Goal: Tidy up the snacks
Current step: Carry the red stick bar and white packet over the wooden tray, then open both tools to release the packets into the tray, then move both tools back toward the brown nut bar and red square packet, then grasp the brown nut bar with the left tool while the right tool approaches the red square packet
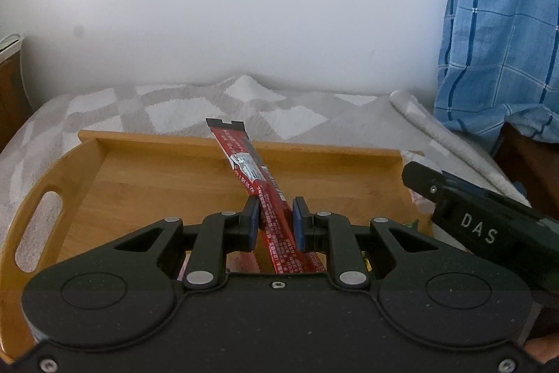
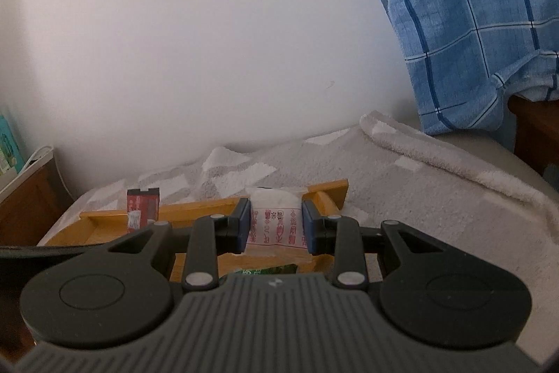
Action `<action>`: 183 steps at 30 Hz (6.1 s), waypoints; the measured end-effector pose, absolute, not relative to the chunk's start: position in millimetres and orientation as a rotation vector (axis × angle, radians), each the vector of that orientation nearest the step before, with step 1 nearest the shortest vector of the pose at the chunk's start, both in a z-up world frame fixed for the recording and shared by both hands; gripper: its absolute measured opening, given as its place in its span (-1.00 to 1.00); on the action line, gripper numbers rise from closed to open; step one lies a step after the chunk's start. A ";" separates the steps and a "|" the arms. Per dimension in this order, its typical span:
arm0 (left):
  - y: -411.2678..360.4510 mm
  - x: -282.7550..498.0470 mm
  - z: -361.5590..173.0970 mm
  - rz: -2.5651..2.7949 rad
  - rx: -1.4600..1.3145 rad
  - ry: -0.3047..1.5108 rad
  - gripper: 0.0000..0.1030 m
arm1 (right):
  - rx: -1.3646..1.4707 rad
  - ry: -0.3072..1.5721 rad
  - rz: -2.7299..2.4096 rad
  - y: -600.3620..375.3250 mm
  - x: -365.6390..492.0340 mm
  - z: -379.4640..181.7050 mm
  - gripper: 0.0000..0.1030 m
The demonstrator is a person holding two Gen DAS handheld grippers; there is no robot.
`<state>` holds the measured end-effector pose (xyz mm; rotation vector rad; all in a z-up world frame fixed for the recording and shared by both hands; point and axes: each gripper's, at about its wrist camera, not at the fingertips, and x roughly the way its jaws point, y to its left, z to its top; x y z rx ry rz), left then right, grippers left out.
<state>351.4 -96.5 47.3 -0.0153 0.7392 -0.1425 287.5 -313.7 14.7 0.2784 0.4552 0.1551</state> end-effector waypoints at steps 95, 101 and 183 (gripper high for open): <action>-97.6 87.3 27.2 -0.175 0.039 0.728 0.65 | 0.257 0.645 0.027 -368.7 103.0 -6.6 1.00; -102.6 88.1 21.5 -0.158 0.041 0.735 0.44 | 0.292 0.664 0.010 -372.8 107.1 -10.5 1.00; -87.9 85.0 34.9 -0.108 0.040 0.710 -0.11 | 0.000 0.531 0.064 -304.1 88.7 -11.2 0.85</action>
